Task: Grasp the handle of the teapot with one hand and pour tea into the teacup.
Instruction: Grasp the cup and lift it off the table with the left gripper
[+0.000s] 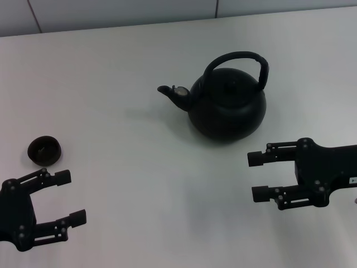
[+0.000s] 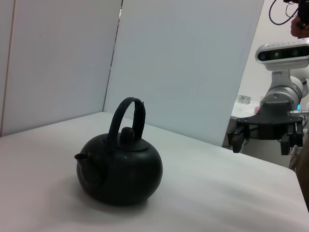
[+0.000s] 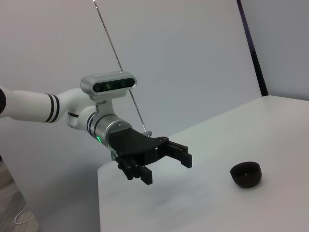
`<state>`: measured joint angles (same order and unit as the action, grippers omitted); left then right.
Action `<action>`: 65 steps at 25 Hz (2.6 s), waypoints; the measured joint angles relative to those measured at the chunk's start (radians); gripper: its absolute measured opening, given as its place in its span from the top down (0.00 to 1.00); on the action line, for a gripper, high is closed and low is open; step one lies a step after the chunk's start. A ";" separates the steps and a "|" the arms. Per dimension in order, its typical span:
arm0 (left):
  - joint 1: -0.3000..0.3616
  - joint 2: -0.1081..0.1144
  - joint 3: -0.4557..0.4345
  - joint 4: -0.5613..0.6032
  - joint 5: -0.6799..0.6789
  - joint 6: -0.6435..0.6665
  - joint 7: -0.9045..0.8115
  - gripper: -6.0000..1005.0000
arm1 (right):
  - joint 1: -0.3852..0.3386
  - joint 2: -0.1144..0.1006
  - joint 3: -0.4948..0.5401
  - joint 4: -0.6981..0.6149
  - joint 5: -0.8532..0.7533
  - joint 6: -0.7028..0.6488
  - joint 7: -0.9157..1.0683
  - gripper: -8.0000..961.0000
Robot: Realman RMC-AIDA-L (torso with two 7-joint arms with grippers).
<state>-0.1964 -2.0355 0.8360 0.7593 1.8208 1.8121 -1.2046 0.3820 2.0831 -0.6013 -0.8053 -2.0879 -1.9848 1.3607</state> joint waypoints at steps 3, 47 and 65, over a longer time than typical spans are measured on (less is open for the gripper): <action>0.000 0.000 0.000 0.000 0.000 0.000 0.000 0.14 | 0.000 0.000 0.000 0.000 0.000 0.000 0.003 0.25; -0.077 -0.033 -0.131 -0.146 -0.043 -0.440 0.050 0.14 | 0.027 -0.003 0.010 -0.006 0.022 0.000 0.009 0.26; -0.073 -0.029 -0.095 -0.149 0.001 -0.495 0.051 0.14 | 0.050 -0.003 0.008 0.000 0.022 0.000 0.011 0.26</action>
<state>-0.2689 -2.0649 0.7415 0.6104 1.8214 1.3168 -1.1535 0.4317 2.0801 -0.5932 -0.8055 -2.0661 -1.9849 1.3713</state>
